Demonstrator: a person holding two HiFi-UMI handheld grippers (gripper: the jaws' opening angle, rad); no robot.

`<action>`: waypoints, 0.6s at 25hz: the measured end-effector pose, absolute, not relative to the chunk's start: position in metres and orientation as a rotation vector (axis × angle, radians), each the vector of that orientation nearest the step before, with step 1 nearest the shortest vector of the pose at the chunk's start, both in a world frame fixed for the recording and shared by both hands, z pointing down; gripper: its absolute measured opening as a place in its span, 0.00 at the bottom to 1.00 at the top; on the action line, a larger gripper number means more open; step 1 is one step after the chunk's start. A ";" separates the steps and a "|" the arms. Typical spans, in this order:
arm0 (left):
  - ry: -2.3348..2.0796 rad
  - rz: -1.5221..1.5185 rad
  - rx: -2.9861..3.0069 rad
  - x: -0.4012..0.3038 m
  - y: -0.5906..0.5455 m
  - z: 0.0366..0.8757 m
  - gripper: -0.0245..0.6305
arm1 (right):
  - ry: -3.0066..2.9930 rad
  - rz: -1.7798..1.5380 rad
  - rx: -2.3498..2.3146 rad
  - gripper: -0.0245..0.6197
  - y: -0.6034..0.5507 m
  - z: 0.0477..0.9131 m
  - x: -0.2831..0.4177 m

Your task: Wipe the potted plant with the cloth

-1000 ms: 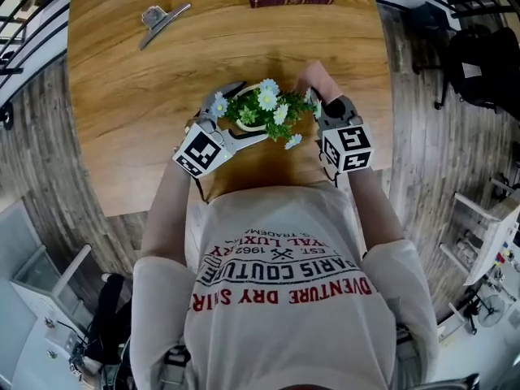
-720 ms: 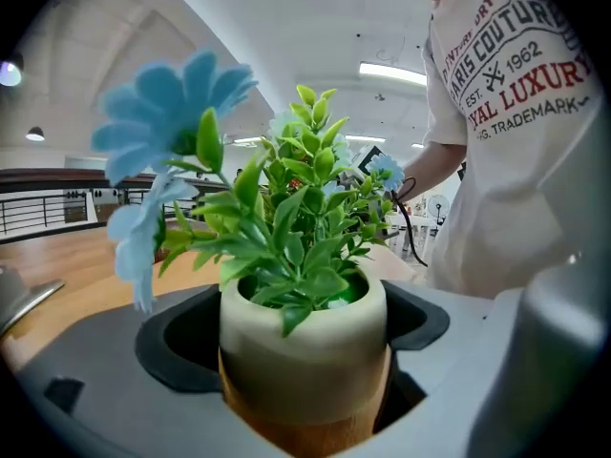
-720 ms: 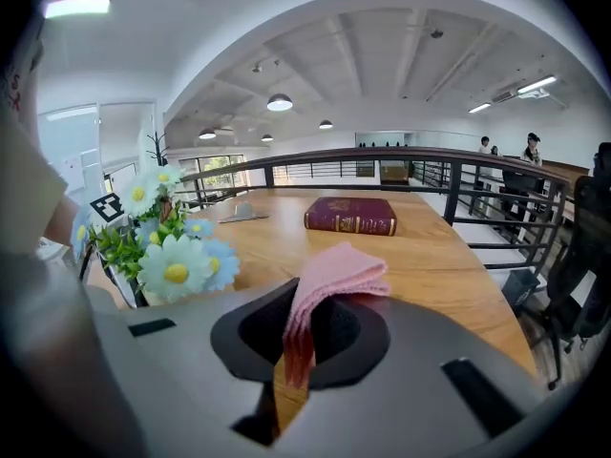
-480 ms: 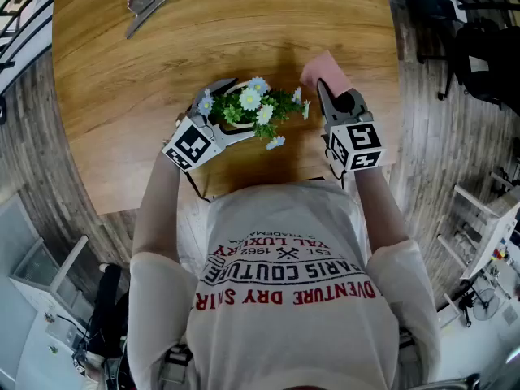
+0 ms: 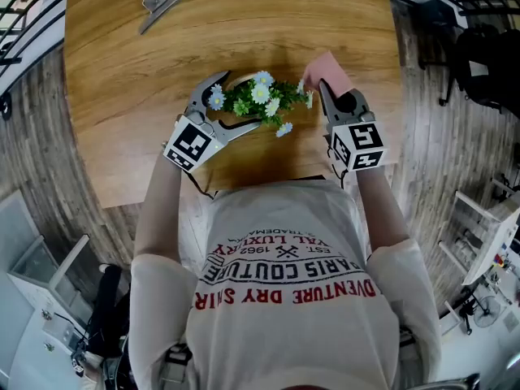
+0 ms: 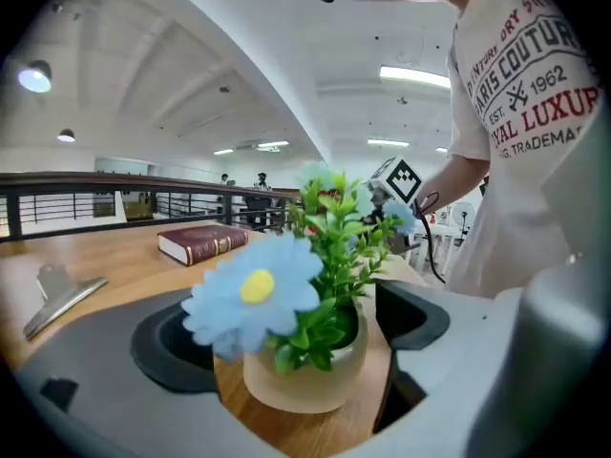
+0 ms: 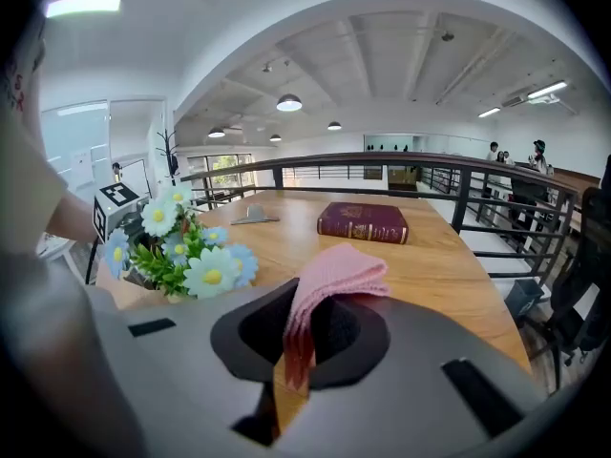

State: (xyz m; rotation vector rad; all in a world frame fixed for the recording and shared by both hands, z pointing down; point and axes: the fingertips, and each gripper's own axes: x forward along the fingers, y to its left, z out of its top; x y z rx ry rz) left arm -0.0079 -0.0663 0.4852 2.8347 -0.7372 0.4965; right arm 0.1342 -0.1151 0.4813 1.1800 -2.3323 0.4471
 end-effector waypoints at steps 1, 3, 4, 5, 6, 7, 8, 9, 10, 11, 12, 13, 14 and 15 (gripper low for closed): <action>-0.758 0.481 2.839 -0.011 -0.066 0.477 0.80 | -2.340 0.434 1.186 0.10 -0.116 0.476 0.132; -0.808 0.443 2.851 -0.017 -0.066 0.457 0.80 | -2.359 0.397 1.193 0.10 -0.117 0.463 0.127; -0.840 0.413 2.854 -0.020 -0.067 0.446 0.80 | -2.369 0.375 1.194 0.10 -0.117 0.456 0.124; -0.873 0.376 2.856 -0.023 -0.067 0.435 0.80 | -2.379 0.354 1.195 0.10 -0.118 0.449 0.121; -0.903 0.342 2.858 -0.025 -0.068 0.423 0.80 | -2.390 0.332 1.196 0.10 -0.118 0.442 0.118; -0.932 0.317 2.861 -0.028 -0.069 0.413 0.80 | -2.400 0.310 1.197 0.10 -0.119 0.435 0.116; -0.969 0.308 2.864 -0.031 -0.071 0.405 0.80 | -2.413 0.288 1.199 0.10 -0.121 0.429 0.112; -1.023 0.309 2.862 -0.035 -0.074 0.398 0.79 | -2.427 0.265 1.201 0.10 -0.123 0.422 0.109; -1.107 0.313 2.843 -0.042 -0.079 0.392 0.74 | -2.442 0.244 1.204 0.10 -0.125 0.415 0.105; -1.216 0.315 2.802 -0.052 -0.085 0.386 0.51 | -2.456 0.227 1.208 0.10 -0.127 0.408 0.102; -1.327 0.316 2.745 -0.063 -0.089 0.381 0.26 | -2.470 0.212 1.212 0.10 -0.126 0.401 0.099; -1.414 0.322 2.691 -0.072 -0.092 0.376 0.22 | -2.484 0.196 1.219 0.10 -0.125 0.394 0.096; -1.474 0.330 2.650 -0.079 -0.093 0.372 0.21 | -2.502 0.179 1.230 0.10 -0.125 0.386 0.094; -1.521 0.332 2.619 -0.086 -0.094 0.366 0.18 | -2.524 0.160 1.242 0.10 -0.125 0.378 0.091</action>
